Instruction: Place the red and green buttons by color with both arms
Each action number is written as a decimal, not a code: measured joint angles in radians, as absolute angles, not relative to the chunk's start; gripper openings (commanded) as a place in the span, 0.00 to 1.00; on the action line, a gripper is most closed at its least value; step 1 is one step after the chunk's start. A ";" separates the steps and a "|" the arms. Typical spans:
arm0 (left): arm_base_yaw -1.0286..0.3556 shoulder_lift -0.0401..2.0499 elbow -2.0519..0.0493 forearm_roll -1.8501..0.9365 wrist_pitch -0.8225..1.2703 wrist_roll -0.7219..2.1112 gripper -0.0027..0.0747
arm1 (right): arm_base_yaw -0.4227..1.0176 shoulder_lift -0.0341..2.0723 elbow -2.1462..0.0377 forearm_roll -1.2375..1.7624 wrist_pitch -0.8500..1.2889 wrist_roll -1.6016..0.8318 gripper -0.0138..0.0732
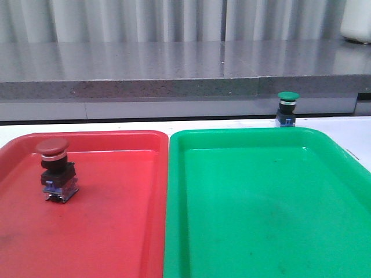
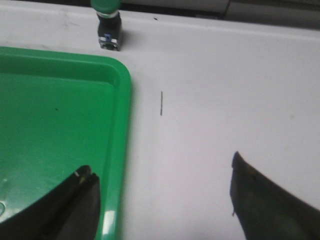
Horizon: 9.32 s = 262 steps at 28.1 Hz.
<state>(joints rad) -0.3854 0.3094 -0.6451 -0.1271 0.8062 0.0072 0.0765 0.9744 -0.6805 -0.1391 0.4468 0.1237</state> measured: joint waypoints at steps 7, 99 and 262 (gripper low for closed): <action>-0.385 0.309 -0.645 -0.127 0.806 0.007 0.74 | 0.134 1.126 -0.801 -0.139 0.415 0.114 0.80; -0.385 0.309 -0.645 -0.127 0.806 0.007 0.74 | 0.320 1.586 -1.287 0.034 0.630 0.010 0.52; -0.012 0.022 -0.112 -0.032 0.203 -0.013 0.01 | 0.461 0.543 -0.729 0.033 0.864 0.061 0.03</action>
